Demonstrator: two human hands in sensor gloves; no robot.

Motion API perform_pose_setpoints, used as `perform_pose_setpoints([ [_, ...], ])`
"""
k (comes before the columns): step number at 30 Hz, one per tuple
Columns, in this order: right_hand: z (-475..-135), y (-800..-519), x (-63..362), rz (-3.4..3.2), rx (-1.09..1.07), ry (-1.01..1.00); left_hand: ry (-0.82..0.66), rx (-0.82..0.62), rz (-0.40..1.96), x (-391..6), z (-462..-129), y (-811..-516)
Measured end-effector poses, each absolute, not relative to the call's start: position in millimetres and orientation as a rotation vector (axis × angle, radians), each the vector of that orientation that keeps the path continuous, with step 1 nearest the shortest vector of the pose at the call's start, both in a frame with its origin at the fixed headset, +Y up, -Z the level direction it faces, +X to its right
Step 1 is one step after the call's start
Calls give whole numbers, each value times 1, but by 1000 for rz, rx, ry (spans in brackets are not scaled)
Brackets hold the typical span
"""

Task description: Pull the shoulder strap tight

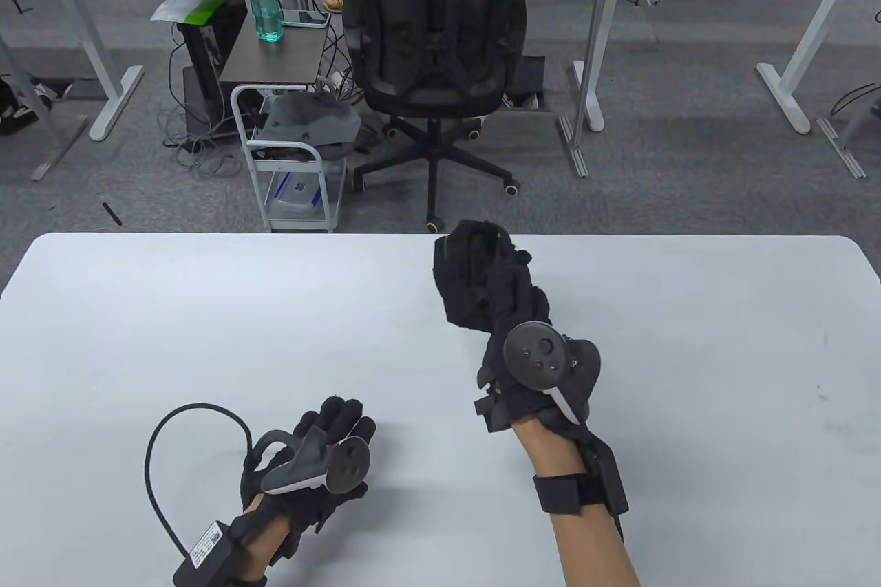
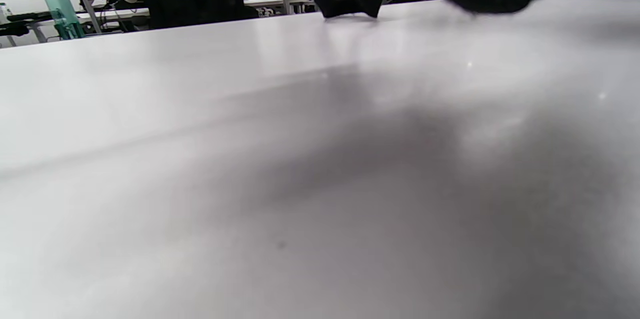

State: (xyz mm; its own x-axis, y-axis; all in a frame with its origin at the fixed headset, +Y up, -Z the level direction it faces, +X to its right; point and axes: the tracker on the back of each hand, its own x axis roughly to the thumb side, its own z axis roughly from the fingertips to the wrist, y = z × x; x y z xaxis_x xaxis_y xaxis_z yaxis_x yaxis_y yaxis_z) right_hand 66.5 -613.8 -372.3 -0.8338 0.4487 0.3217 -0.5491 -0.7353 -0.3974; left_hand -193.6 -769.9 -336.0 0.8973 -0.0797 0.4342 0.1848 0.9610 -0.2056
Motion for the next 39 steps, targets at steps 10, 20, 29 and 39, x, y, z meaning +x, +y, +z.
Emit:
perform_pose_setpoints([
  [10, -317, -699, 12, 2707, 513, -365, -373, -291, -121, -210, -346, -777],
  [20, -274, -790, -48, 2975, 751, 269, -317, -290, -106, -224, -350, -776],
  [29, -277, -777, -37, 2774, 773, 476, -322, -287, -87, -226, -351, -775],
  [39, -309, -709, 79, 2327, 516, 160, -352, -287, -71, -222, -350, -776],
])
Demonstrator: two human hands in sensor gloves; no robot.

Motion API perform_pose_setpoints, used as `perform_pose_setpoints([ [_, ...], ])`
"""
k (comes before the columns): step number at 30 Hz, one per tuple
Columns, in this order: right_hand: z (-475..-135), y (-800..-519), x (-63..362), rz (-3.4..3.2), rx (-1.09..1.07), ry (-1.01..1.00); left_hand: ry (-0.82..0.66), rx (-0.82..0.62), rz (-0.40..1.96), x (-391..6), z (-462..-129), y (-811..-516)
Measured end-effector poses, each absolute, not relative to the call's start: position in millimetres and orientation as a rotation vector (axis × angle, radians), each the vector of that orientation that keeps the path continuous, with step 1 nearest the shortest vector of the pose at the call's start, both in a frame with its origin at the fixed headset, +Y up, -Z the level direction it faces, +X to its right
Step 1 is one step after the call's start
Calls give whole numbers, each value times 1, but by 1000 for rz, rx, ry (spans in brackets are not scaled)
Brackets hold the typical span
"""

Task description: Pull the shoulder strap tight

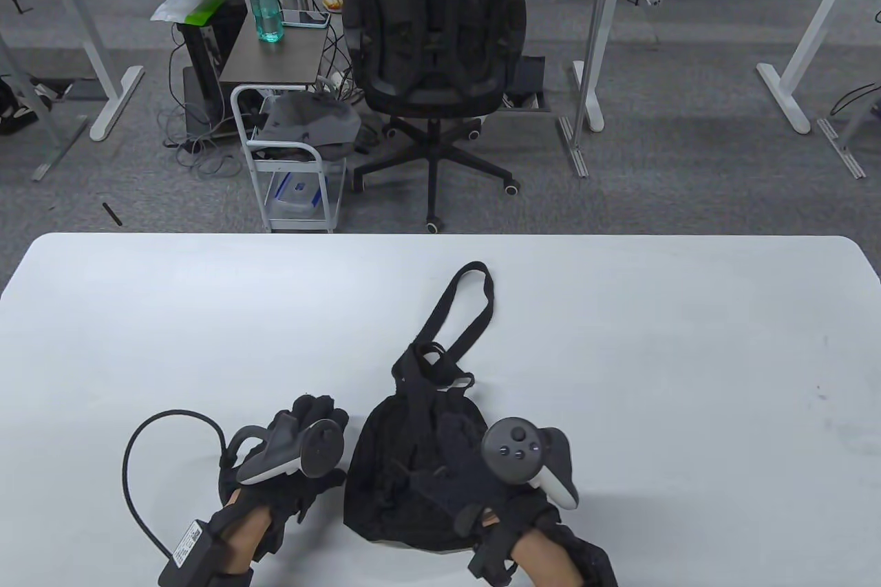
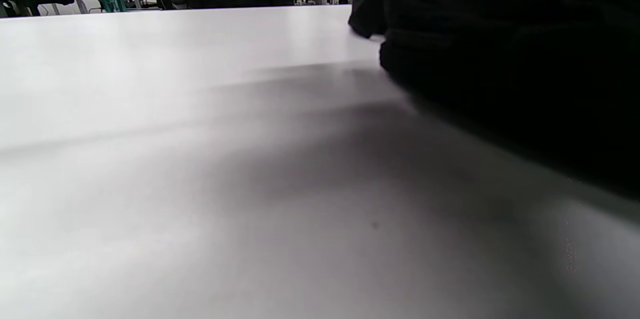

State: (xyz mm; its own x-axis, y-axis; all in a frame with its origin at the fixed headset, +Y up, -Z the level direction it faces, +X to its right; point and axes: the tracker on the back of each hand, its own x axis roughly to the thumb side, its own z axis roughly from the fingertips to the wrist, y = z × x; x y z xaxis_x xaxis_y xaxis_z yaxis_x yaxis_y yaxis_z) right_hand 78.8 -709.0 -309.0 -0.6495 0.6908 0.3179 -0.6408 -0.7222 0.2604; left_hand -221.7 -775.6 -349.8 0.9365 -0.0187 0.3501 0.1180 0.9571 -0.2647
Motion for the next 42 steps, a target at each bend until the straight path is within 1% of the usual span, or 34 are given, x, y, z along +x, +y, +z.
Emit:
perform_pose_setpoints([
  [4, -319, -710, 122, 2476, 442, 142, -363, -270, -64, -222, -350, -775],
  [6, -325, -720, 145, 2572, 412, 181, -369, -264, -62, -221, -350, -775],
  [7, -325, -722, 149, 2583, 394, 191, -370, -262, -60, -221, -350, -776],
  [9, -328, -734, 163, 2599, 361, 227, -374, -259, -53, -221, -350, -777],
  [11, -328, -753, 176, 2617, 332, 177, -379, -255, -46, -221, -350, -777],
  [13, -330, -765, 185, 2637, 306, 145, -385, -243, -40, -221, -350, -778],
  [15, -332, -772, 192, 2627, 281, 255, -395, -235, -35, -220, -350, -779],
  [17, -333, -778, 197, 2620, 235, 262, -428, -164, -17, -218, -350, -775],
  [18, -333, -783, 198, 2608, 219, 298, -449, -112, -5, -217, -349, -772],
  [20, -334, -786, 200, 2597, 201, 368, -469, -51, 19, -215, -346, -765],
  [23, -334, -782, 200, 2588, 203, 327, -521, 30, 68, -208, -340, -756],
  [27, -334, -779, 201, 2546, 214, 310, -617, 163, 144, -184, -329, -737],
  [29, -334, -778, 200, 2539, 221, 312, -676, 184, 143, -166, -326, -729],
  [31, -334, -778, 200, 2539, 227, 311, -715, 172, 95, -145, -323, -724],
  [32, -334, -777, 200, 2537, 231, 308, -739, 144, 53, -131, -320, -723],
  [35, -333, -775, 200, 2525, 248, 309, -783, 66, -92, -99, -317, -728],
  [36, -333, -775, 199, 2524, 253, 306, -784, 7, -170, -86, -316, -732],
  [40, -331, -774, 197, 2523, 272, 309, -777, -89, -365, -54, -315, -753],
  [42, -331, -774, 195, 2525, 284, 316, -758, -114, -484, -46, -317, -765],
])
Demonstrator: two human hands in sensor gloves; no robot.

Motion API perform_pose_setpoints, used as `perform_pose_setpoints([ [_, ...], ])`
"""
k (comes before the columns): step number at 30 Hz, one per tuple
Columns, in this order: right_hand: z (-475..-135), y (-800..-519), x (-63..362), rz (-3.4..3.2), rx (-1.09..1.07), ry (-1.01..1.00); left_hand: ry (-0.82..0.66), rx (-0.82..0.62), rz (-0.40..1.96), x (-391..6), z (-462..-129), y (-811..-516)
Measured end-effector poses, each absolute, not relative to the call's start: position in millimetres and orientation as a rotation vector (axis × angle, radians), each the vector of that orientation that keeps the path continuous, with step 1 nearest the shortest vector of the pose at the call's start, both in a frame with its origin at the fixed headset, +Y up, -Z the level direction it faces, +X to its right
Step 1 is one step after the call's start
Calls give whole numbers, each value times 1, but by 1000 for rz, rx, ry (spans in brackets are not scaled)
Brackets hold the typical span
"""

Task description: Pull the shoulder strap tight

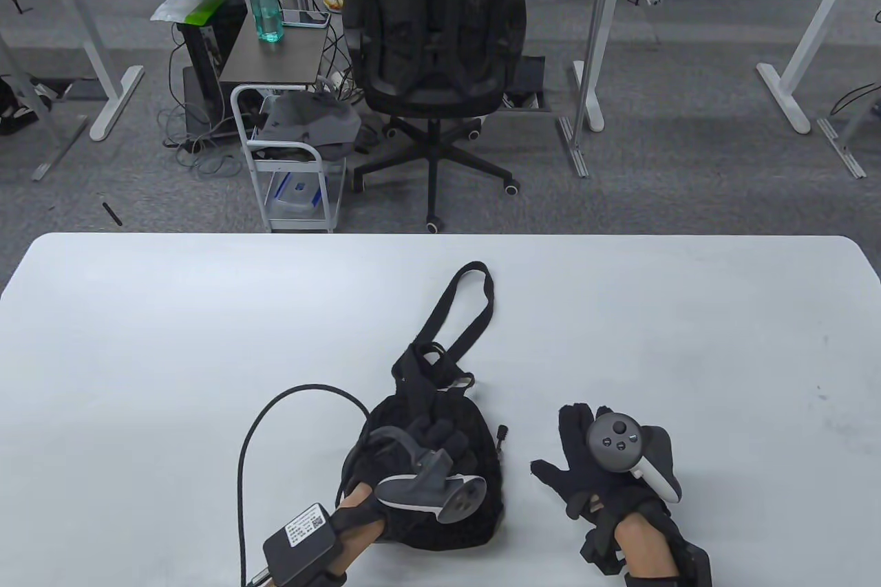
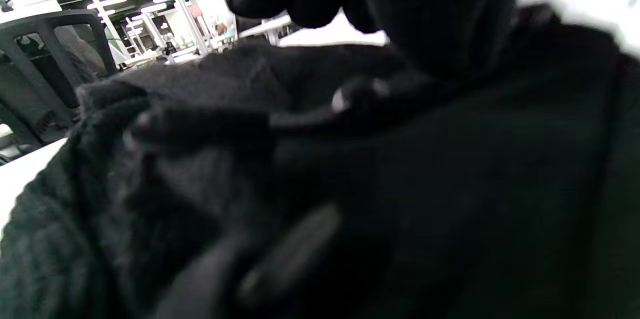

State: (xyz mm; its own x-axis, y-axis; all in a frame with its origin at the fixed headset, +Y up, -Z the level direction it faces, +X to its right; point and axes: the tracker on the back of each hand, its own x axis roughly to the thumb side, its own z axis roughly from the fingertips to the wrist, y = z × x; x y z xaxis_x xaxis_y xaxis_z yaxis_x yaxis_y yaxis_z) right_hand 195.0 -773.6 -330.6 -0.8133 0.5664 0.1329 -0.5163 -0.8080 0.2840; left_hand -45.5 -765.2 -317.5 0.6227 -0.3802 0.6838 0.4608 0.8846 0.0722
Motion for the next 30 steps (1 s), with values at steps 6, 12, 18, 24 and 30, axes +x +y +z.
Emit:
perform_pose_setpoints([
  [6, -330, -772, 189, 2527, 322, 313, -700, -201, -489, -46, -326, -791],
  [12, -327, -772, 178, 2526, 369, 311, -708, -137, -516, -49, -326, -795],
  [18, -321, -766, 160, 2532, 458, 232, -706, -128, -494, -53, -330, -794],
  [24, -312, -762, 142, 2496, 533, 93, -709, -79, -474, -59, -330, -792],
  [30, -297, -755, 112, 2529, 605, -134, -723, 48, -422, -62, -322, -781],
])
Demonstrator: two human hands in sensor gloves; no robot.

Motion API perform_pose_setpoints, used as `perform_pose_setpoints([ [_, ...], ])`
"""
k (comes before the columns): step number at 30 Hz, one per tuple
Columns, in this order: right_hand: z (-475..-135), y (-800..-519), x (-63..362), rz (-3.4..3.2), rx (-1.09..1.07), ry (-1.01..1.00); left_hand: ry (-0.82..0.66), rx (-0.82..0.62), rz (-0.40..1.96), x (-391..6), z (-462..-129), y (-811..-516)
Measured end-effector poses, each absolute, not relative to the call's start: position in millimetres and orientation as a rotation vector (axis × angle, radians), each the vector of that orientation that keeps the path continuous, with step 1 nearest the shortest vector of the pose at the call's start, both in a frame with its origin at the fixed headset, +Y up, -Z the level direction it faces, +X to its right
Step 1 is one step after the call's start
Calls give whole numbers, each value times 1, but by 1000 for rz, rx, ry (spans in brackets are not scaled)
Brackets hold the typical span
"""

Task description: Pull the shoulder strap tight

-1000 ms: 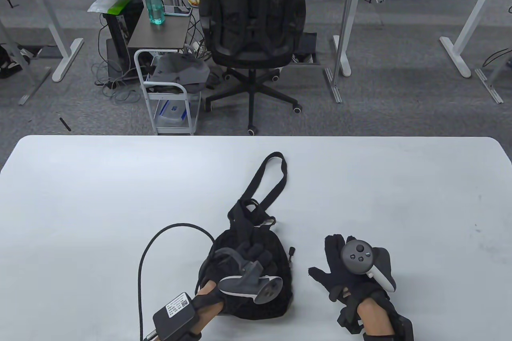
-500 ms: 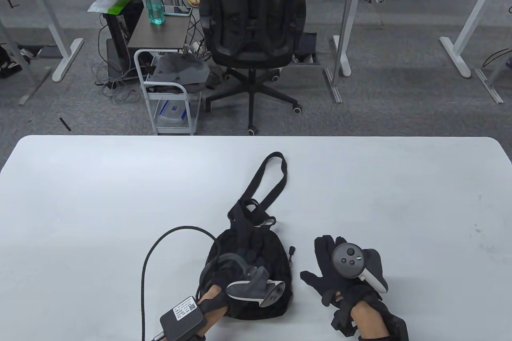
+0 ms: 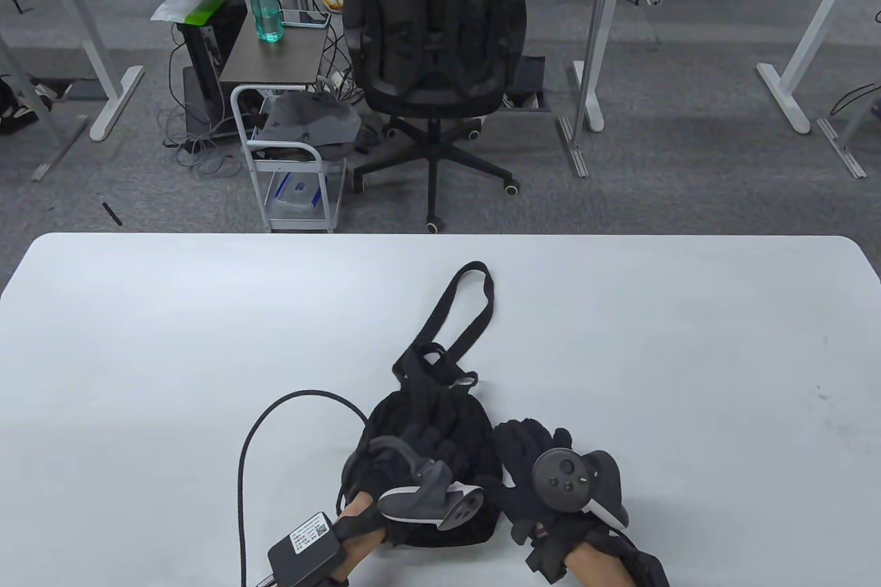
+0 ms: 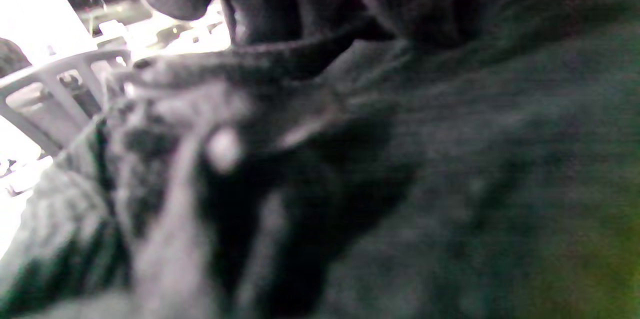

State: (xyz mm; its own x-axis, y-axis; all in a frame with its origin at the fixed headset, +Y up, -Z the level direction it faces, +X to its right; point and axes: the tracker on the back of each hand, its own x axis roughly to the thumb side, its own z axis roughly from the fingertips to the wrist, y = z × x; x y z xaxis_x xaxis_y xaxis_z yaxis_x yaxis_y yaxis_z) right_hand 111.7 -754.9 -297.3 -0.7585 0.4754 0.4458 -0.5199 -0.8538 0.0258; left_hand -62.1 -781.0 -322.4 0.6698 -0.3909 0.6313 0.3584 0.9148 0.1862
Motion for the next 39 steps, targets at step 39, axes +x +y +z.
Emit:
perform_pose_setpoints([
  [39, -287, -756, 87, 2486, 550, -209, -798, 236, -364, -60, -323, -837],
])
